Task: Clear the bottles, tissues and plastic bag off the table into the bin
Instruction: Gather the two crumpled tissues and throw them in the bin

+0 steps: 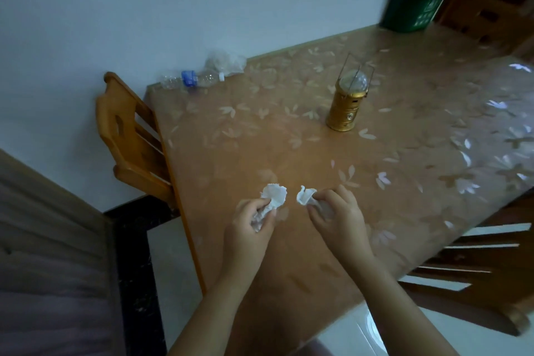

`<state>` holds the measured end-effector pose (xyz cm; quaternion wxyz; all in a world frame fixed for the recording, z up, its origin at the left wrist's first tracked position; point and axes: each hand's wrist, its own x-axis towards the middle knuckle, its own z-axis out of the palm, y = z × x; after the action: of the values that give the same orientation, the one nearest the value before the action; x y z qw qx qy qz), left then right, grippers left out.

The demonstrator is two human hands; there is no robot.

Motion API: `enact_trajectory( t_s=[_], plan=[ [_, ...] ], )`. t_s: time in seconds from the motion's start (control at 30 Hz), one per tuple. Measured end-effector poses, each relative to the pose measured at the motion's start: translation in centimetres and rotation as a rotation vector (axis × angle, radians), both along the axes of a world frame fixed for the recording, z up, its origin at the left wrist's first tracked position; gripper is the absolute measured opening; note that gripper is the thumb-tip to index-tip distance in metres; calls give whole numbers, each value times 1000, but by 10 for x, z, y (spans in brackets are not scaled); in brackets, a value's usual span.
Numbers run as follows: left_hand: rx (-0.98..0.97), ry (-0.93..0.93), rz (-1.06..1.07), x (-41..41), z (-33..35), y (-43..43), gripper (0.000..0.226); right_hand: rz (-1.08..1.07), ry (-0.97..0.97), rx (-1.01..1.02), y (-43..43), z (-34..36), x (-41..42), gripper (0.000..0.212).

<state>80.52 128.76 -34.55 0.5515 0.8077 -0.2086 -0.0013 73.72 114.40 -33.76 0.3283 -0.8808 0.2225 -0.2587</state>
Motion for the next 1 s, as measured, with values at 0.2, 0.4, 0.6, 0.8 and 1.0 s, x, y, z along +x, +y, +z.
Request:
enact_trajectory(
  t_s=[0.2,0.4,0.6,0.8,1.0],
  plan=[
    [-52,-6,-50,-29,14,4,15,-55,-51,-46,9,23,-43,13],
    [-84,40,-119,-63,13,-11,16,-147,-12,-70,2,35,-89,13],
    [-89,49,-239,-100,25,-47,27,-271,-14,-74,-20,45,-139,12],
    [-77,-21,-387,-151,39,-113,37,-388,-71,-61,-70,52,-204,11],
    [-67,-28,-509,-230,48,-201,18,-488,-89,-66,-143,54,-293,12]
  ],
)
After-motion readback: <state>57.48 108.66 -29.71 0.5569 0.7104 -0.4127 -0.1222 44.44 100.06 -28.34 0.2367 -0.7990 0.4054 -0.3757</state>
